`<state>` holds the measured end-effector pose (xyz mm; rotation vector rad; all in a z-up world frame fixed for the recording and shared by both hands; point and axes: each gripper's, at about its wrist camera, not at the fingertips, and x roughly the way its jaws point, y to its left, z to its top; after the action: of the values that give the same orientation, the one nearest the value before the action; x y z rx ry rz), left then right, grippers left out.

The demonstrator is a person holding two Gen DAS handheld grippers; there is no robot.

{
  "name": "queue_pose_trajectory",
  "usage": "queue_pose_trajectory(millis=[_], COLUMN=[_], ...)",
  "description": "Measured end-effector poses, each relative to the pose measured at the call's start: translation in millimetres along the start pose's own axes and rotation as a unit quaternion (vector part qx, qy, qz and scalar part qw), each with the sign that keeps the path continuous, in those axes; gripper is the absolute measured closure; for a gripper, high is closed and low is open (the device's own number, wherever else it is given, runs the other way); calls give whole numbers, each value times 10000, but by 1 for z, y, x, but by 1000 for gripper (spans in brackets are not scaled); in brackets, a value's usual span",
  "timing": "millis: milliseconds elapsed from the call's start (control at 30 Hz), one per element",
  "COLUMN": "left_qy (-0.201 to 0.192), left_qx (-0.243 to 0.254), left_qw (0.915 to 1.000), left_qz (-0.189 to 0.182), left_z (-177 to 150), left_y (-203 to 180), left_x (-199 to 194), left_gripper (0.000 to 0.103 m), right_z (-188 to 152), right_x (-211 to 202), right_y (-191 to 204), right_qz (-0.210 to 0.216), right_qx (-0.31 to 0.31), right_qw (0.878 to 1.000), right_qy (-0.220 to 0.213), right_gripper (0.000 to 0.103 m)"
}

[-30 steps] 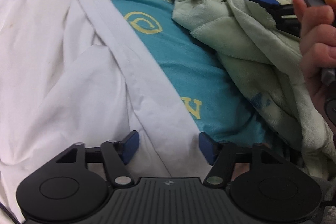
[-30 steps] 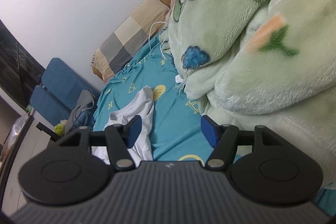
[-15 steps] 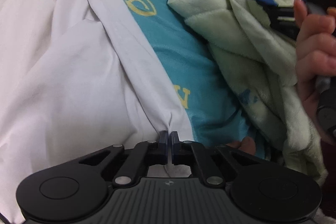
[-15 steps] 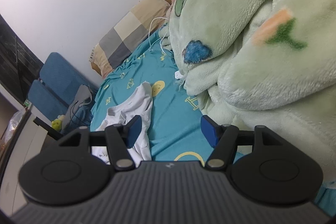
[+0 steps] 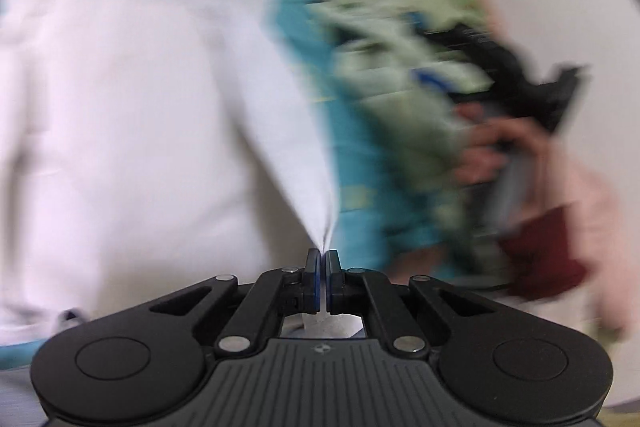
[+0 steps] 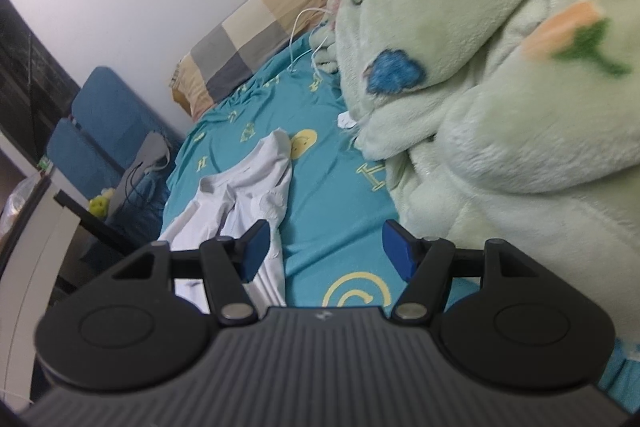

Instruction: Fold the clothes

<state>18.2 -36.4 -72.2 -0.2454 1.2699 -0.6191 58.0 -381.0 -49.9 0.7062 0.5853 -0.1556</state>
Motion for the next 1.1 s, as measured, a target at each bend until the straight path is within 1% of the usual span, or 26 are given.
queue_pose_trajectory(millis=[67,100,133,233,333,433,467,500,533,567,633,767,800,833,900,933,1000,1100], left_qy=[123,141,195,372,203,-281,-450,-611,-800,-920,-1083,-937,-867,-773,-553,-441,-272,-213], left_qx=[93,224,285,383,500,684,700,716,762,864,1105,1841,2049,2242,2470,2570,2600,2486], left_qw=[9980,9950,9927,9905,9912,9922,9925,9924,9914,9901,9870,9779,9744,9710,9670,9650,9647,9677], left_qz=[608,963,1152,1264,1205,1005,898,799,699,611,445,315,310,309,301,296,319,366], left_z=[-2,-3,-5,-11,-14,-13,-13,-12,-12,-10,-8,-15,-17,-20,-27,-31,-33,-31], left_y=[16,21,26,32,32,18,13,9,3,-7,-27,-65,-73,-78,-79,-78,-74,-66], left_x=[1,1,0,-3,-18,-35,-41,-47,-48,-44,-30,10,19,33,54,63,77,84], left_gripper=[101,101,101,101,100,99,95,88,84,79,76,69,65,63,58,58,56,56], right_z=[-3,-5,-6,-9,-11,-11,-11,-11,-10,-10,-7,9,13,17,25,27,28,26], right_x=[4,6,8,11,15,21,24,26,29,31,39,70,80,93,118,133,163,199], right_y=[4,6,8,13,17,16,15,14,13,14,17,33,38,44,54,55,52,46], right_qz=[-43,-63,-75,-67,-68,99,199,319,433,531,675,882,879,839,762,741,808,850], right_qx=[-72,-113,-149,-244,-342,-215,-122,-13,89,178,260,226,106,-110,-512,-605,-623,-582], right_qw=[9999,9999,9998,9995,9991,9990,9987,9981,9972,9963,9945,9913,9913,9912,9896,9884,9851,9826], right_qy=[63,100,137,208,245,390,460,530,596,653,757,952,970,1013,1103,1176,1383,1547], right_gripper=[37,37,37,37,37,37,38,38,38,38,38,38,38,38,39,39,39,41])
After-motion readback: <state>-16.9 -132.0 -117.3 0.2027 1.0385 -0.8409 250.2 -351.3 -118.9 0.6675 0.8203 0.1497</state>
